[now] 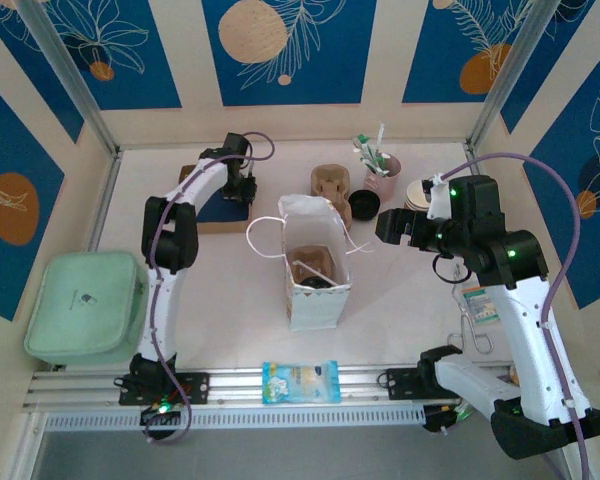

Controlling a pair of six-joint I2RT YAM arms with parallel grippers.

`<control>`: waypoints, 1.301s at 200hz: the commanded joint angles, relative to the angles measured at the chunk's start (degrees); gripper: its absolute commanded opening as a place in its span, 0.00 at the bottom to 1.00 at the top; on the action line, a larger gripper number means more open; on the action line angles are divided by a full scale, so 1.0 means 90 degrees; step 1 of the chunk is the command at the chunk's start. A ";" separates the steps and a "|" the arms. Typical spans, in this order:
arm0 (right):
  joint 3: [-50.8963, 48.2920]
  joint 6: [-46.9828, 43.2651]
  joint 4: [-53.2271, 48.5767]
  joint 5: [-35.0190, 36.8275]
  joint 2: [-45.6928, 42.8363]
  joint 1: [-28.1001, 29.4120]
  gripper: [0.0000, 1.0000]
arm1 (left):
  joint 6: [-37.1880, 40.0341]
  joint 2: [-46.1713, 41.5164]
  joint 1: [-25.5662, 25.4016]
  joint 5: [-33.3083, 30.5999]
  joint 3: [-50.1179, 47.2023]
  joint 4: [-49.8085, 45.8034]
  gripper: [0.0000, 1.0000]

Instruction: Pack the takeout coffee

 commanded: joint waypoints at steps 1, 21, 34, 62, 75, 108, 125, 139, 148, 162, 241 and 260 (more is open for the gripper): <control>0.0030 0.0052 -0.0125 -0.0206 -0.0060 -0.0026 0.99 | 0.0106 -0.0030 0.0072 -0.0079 0.0183 -0.0223 0.11; 0.0030 0.0046 -0.0135 -0.0230 -0.0068 -0.0036 0.99 | 0.0125 -0.0098 0.0072 -0.0103 0.0177 -0.0230 0.07; 0.0030 0.0035 -0.0144 -0.0231 -0.0059 -0.0037 0.99 | 0.0146 -0.0146 0.0081 -0.0108 0.0183 -0.0241 0.03; 0.0039 0.0005 -0.0193 -0.0211 -0.0064 -0.0038 0.99 | 0.0180 -0.0235 0.0100 -0.0113 0.0182 -0.0250 0.00; 0.0040 0.0010 -0.0193 -0.0211 -0.0064 -0.0035 0.99 | 0.0178 -0.0290 0.0121 -0.0104 0.0176 -0.0250 0.00; 0.0030 0.0014 -0.0164 -0.0240 -0.0054 -0.0039 0.99 | 0.0178 -0.0461 0.0178 -0.0114 0.0156 -0.0250 0.00; 0.0030 0.0022 -0.0149 -0.0240 -0.0044 -0.0036 0.99 | 0.0159 -0.0607 0.0204 -0.0101 0.0082 -0.0208 0.00; 0.0019 0.0039 -0.0135 -0.0260 -0.0032 -0.0034 0.99 | 0.0141 -0.0774 0.0217 -0.0084 -0.0055 -0.0083 0.00; 0.0013 0.0041 -0.0125 -0.0279 -0.0020 -0.0038 0.99 | 0.0139 -0.0841 0.0223 -0.0069 -0.0107 -0.0040 0.00; 0.0018 0.0044 -0.0125 -0.0297 -0.0002 -0.0036 0.99 | 0.0141 -0.0897 0.0224 -0.0036 -0.0127 -0.0034 0.00; -0.0057 0.0055 -0.0118 -0.0328 -0.0008 -0.0031 0.99 | 0.0161 -0.0615 0.0228 0.0206 0.0018 -0.0211 0.25; -0.0068 0.0061 -0.0115 -0.0340 -0.0001 -0.0030 0.99 | 0.0153 -0.0493 0.0219 0.0237 0.0023 -0.0211 0.31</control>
